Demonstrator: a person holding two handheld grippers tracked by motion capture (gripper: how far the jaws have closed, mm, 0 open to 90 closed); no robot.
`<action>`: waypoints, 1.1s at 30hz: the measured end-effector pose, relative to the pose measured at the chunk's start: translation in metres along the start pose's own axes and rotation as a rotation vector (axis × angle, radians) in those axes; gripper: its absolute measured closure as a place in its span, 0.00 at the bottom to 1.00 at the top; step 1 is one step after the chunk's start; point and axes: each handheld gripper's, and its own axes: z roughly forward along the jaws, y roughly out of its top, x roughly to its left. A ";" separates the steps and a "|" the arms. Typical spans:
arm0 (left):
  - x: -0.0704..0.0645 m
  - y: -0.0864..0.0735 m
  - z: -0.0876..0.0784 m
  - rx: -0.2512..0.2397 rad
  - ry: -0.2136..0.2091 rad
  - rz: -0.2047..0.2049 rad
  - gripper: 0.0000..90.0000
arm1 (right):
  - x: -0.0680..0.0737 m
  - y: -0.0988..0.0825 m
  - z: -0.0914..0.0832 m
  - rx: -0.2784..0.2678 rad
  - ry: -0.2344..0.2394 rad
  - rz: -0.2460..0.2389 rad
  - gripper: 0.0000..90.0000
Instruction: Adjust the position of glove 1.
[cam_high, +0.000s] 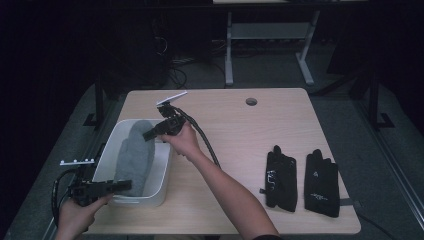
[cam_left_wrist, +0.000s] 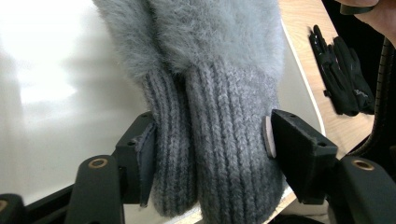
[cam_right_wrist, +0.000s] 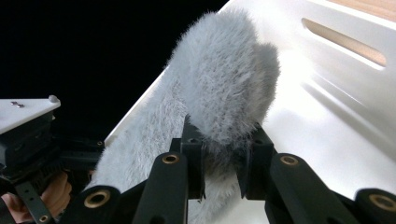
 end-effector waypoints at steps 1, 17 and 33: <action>-0.001 0.000 -0.001 -0.003 0.008 -0.002 0.37 | 0.000 0.000 0.001 0.008 -0.001 -0.008 0.83; -0.006 -0.002 -0.009 -0.037 0.050 0.030 0.34 | -0.002 -0.002 0.019 0.110 -0.048 -0.069 0.84; -0.012 0.003 -0.014 -0.069 0.026 0.056 0.34 | 0.003 0.005 0.020 0.085 -0.115 -0.093 0.68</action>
